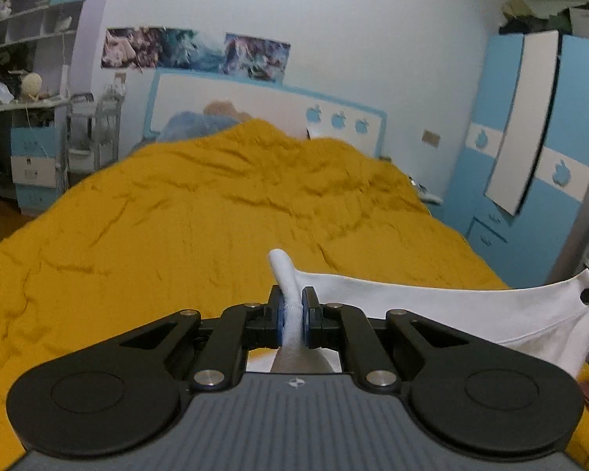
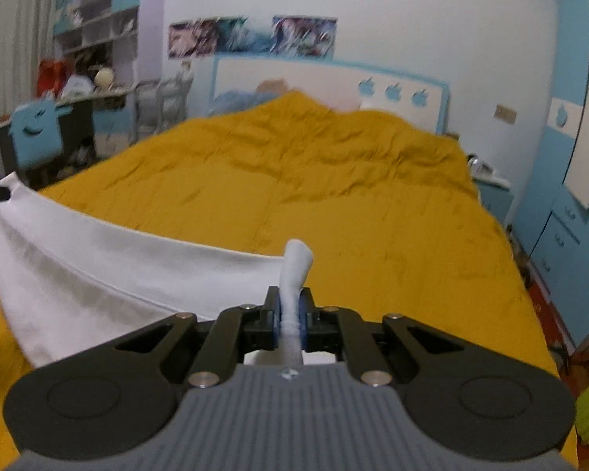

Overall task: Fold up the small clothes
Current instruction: 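Lift the folded sweatshirt up off the bed with both grippers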

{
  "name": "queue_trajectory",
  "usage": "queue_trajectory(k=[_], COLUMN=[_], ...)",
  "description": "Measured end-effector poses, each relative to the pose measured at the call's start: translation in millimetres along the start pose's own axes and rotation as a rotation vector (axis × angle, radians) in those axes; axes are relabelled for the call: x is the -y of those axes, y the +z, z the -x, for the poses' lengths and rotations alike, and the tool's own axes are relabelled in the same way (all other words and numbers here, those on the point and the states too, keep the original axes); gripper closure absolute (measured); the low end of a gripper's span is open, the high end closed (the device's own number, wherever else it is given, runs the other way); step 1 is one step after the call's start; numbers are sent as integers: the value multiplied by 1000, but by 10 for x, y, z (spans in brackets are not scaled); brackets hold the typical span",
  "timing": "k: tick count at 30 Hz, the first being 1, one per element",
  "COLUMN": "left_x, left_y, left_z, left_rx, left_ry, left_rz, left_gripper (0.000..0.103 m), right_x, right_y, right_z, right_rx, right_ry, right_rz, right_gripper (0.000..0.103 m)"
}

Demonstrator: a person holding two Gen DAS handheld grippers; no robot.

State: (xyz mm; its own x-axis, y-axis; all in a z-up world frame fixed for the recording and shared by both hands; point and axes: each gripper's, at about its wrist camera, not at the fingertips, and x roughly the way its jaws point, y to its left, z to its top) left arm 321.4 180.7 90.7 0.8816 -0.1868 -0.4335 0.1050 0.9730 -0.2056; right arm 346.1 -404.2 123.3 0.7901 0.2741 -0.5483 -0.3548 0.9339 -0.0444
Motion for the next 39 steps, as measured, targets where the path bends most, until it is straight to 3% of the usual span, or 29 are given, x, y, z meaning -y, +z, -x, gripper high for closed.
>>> queue_trajectory(k=[6,14,22,28,30,32,35,39], left_x=[-172,-393,-662,-743,-763,-788,-813,-752], left_y=[-30,-402,-819,-1005,-1013,-999,-935,-766], left_z=[-629,-1518,-2086,-2265,-2289,-2257,-2183,-1903], left_rx=[-26,-168,-275,-324,-326,-322,-339,-324], left_ry=[38,104,99,111,132,156,162,190], left_rz=[59,34,46,52,52,64,61,29], left_gripper=[94,94,93,92,81,78,78,78], right_x=[116,147,270,390,411,440,473,555], right_y=[155,-53,-455,-718,-779,-818,-804,-694], right_z=[-740,-2072,-3152,-3564,-3645,-3675,-3633,-3368], right_rx=[29,-96,-237,-294,-306,-311,-325,-312], right_ry=[-33,-62,-56,-50,-54,-63,-139,-154], right_rz=[-59,-45,-91,-146,-169,-196,-225,-256], right_gripper=[101,101,101,100,99,92,77,78])
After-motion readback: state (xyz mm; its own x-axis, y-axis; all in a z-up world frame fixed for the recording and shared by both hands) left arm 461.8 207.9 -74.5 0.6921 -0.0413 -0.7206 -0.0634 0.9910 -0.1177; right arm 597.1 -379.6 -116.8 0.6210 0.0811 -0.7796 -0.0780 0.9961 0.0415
